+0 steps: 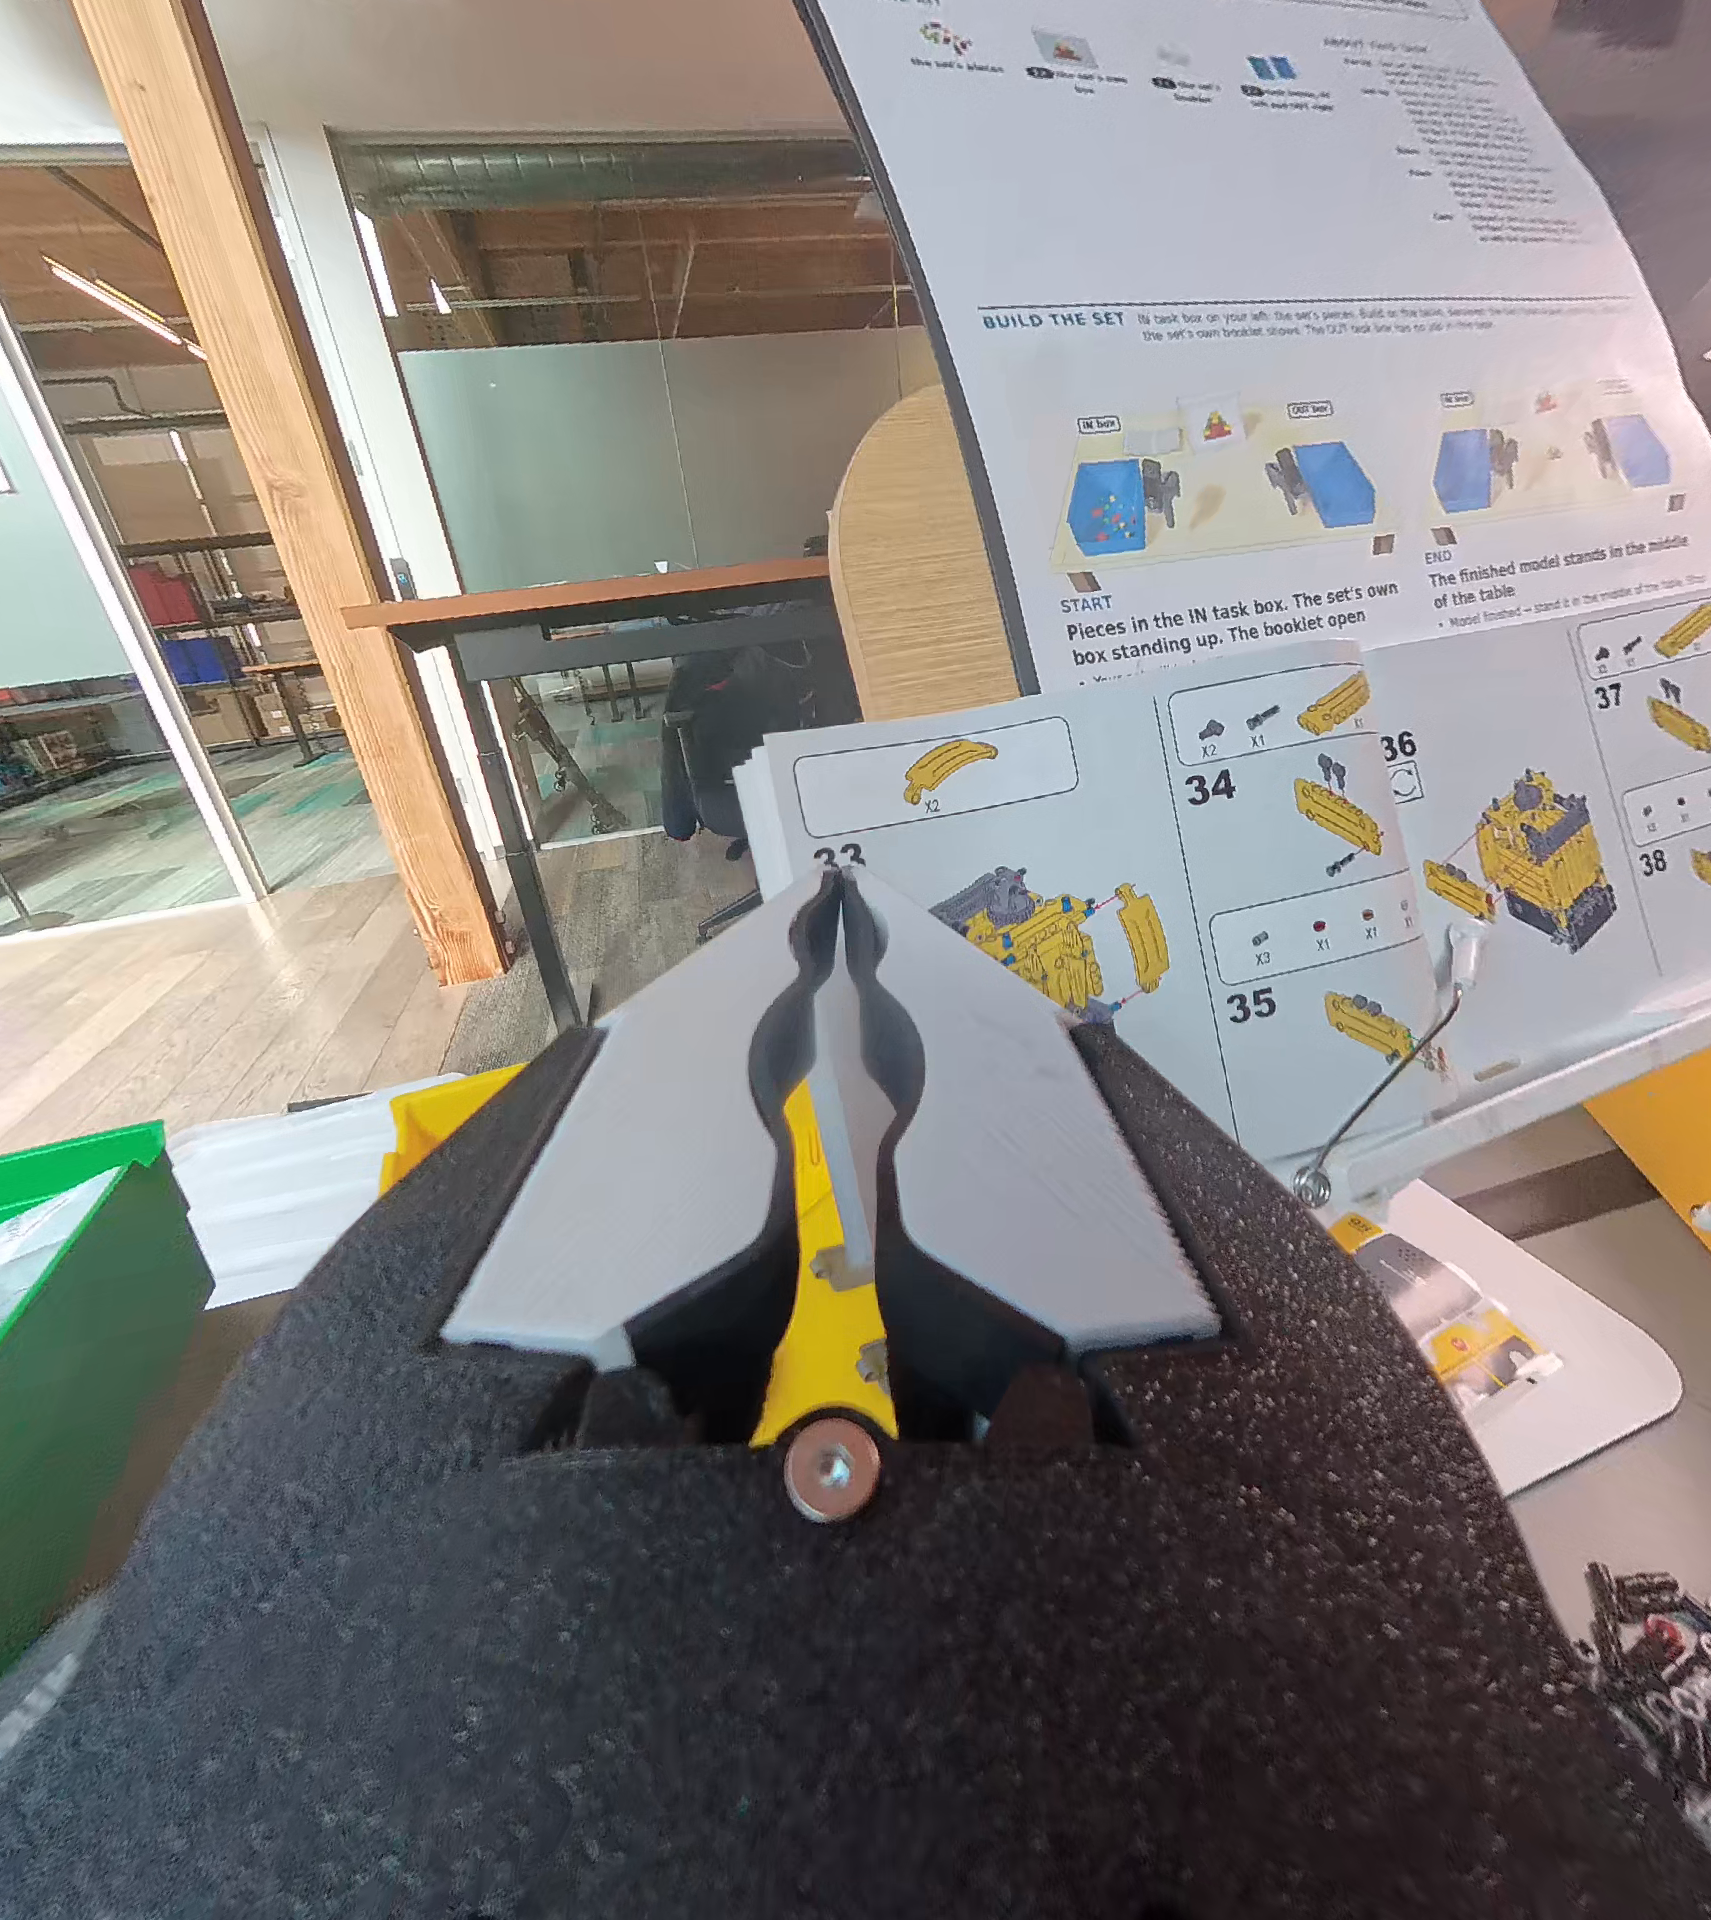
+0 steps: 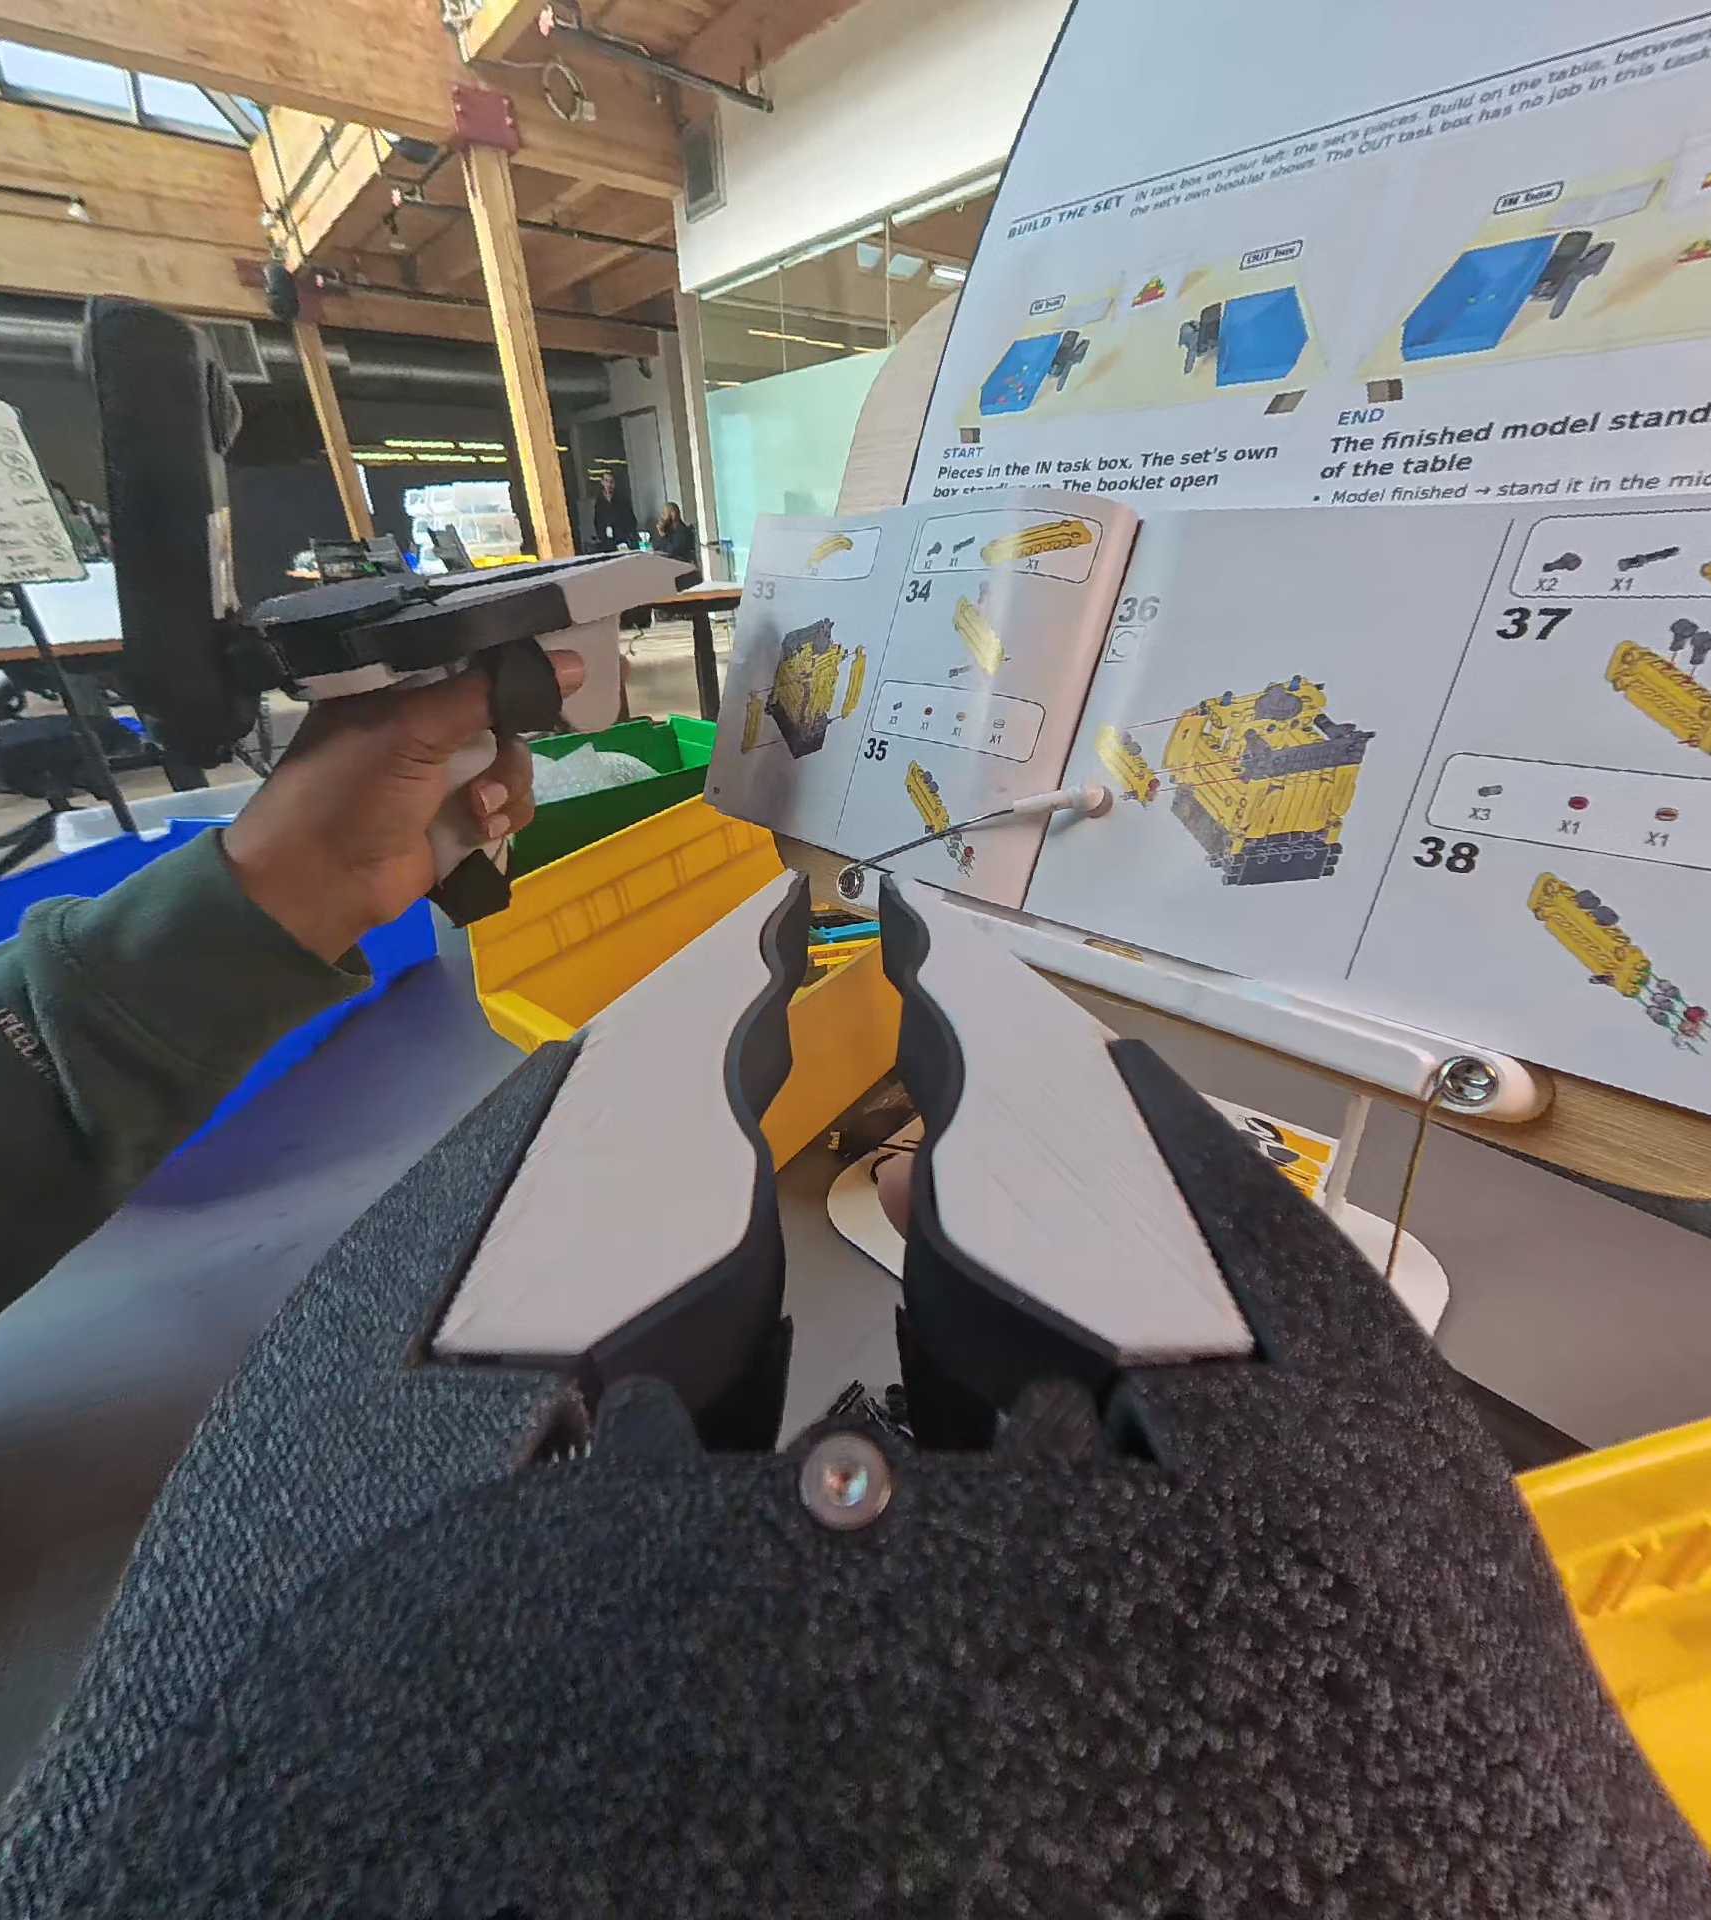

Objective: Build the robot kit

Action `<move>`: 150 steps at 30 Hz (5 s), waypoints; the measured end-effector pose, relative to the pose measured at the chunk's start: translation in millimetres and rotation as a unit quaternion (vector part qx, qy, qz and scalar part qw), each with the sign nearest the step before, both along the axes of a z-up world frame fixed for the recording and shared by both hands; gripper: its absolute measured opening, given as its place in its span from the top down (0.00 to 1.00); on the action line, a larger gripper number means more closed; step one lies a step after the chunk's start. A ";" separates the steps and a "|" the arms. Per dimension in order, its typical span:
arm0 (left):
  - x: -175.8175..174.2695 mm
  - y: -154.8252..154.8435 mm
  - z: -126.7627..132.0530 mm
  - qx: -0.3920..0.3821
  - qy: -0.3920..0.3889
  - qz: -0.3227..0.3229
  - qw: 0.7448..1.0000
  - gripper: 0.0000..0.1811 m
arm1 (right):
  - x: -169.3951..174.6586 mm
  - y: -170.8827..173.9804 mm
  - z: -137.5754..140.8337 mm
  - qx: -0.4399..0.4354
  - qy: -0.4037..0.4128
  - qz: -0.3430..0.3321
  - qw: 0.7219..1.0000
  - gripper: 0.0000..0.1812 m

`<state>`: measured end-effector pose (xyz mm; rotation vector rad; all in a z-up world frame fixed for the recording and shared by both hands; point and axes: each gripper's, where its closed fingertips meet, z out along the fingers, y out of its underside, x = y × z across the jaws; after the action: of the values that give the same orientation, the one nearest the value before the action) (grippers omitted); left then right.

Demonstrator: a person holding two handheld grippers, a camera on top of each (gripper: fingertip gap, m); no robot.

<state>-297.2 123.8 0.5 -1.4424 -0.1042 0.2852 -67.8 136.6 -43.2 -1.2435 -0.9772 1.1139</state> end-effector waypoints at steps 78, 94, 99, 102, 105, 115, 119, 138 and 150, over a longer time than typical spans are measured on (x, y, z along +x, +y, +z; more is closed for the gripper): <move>-121.1 99.4 -211.3 -0.344 -0.141 0.014 0.928 0.82 | 109.1 -52.6 -83.6 0.016 -0.035 -0.080 0.996 0.79; -105.8 124.8 -230.3 -0.418 0.046 -0.008 0.907 0.96 | 101.2 -48.4 -104.5 -0.019 -0.059 -0.070 0.996 0.79; -108.1 115.7 -213.6 -0.386 0.033 0.009 0.922 0.97 | 100.5 -50.8 -103.0 -0.017 -0.058 -0.072 0.996 0.79; -114.5 103.5 -197.3 -0.361 0.013 0.028 0.932 0.97 | 99.8 -53.5 -100.2 -0.016 -0.054 -0.070 0.996 0.79; -121.6 84.6 -177.6 -0.338 -0.004 0.050 0.940 0.97 | 99.8 -56.8 -95.6 -0.011 -0.049 -0.067 0.996 0.80; -93.9 1.3 -40.9 -0.248 -0.001 0.035 0.968 0.97 | 107.6 -61.8 -75.1 0.020 -0.025 -0.069 0.997 0.80; -15.0 -47.8 -12.2 -0.204 0.015 -0.080 0.975 0.97 | 112.4 -68.2 -60.2 0.028 -0.005 -0.064 0.998 0.80; 142.5 -153.5 -158.0 -0.353 0.016 -0.222 0.909 0.85 | 123.5 -66.6 -59.6 0.061 -0.025 -0.108 0.992 0.76; -114.9 2.4 -139.5 -0.445 0.057 -0.004 0.894 0.83 | 122.2 -60.7 -70.7 0.053 -0.041 -0.107 0.992 0.76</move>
<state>-412.1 126.2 -139.0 -2.3314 0.1538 0.4398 54.4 75.9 -113.9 -1.2829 -0.9293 0.8396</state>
